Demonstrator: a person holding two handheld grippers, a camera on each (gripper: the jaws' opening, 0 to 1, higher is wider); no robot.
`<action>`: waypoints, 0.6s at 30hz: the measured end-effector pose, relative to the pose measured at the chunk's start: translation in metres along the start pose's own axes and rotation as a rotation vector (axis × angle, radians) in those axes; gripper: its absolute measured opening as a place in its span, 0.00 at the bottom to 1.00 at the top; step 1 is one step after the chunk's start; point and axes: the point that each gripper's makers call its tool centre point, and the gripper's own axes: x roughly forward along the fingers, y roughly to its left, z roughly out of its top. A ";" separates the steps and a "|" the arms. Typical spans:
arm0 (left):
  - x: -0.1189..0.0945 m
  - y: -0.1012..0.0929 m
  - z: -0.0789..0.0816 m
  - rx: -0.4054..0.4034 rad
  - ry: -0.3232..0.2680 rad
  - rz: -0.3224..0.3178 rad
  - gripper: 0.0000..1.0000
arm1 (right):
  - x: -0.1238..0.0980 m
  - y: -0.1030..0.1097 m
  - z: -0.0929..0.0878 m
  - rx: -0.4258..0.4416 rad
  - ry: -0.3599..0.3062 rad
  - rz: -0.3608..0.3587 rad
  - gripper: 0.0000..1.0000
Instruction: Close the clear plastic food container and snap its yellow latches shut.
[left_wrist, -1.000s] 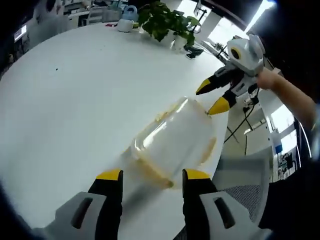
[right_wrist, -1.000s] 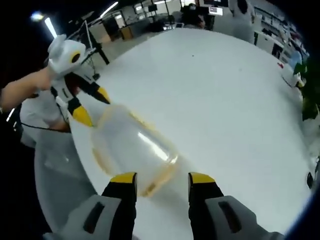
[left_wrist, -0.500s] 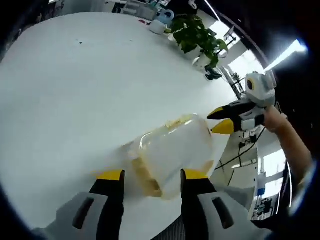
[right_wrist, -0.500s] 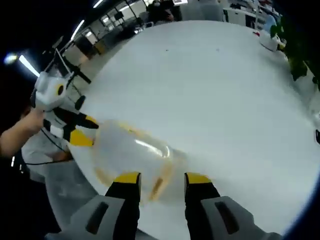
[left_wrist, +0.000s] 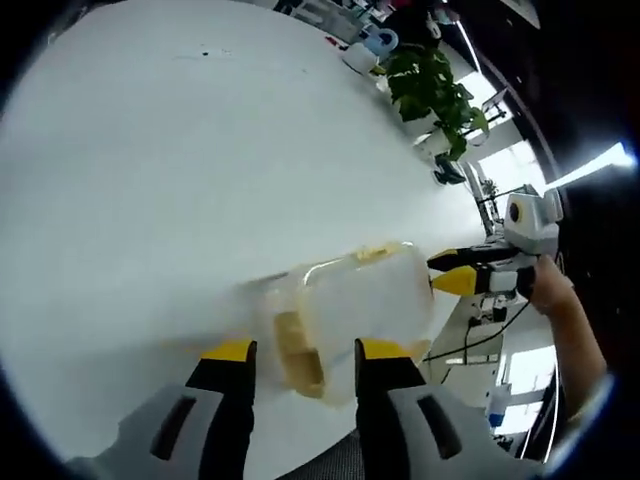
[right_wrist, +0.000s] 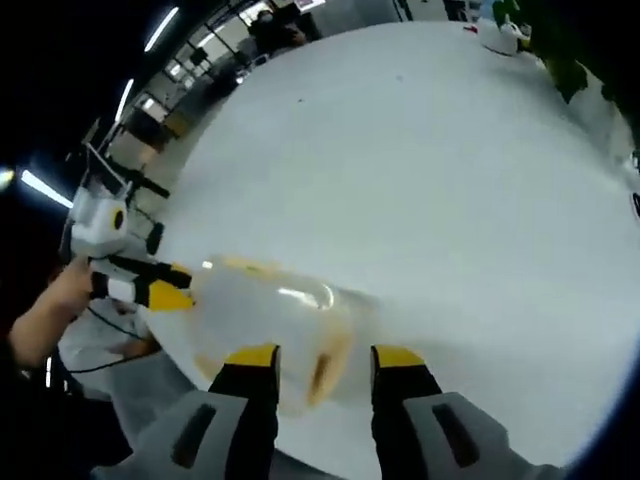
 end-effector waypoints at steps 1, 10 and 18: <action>0.001 0.000 0.000 0.002 0.001 0.001 0.36 | 0.000 -0.001 -0.001 -0.001 0.003 -0.003 0.33; 0.006 -0.005 -0.002 -0.075 -0.013 -0.046 0.30 | 0.007 0.005 0.001 0.027 0.016 0.036 0.21; 0.006 -0.007 -0.004 -0.111 -0.013 -0.084 0.28 | 0.009 0.007 -0.003 0.109 0.025 0.084 0.23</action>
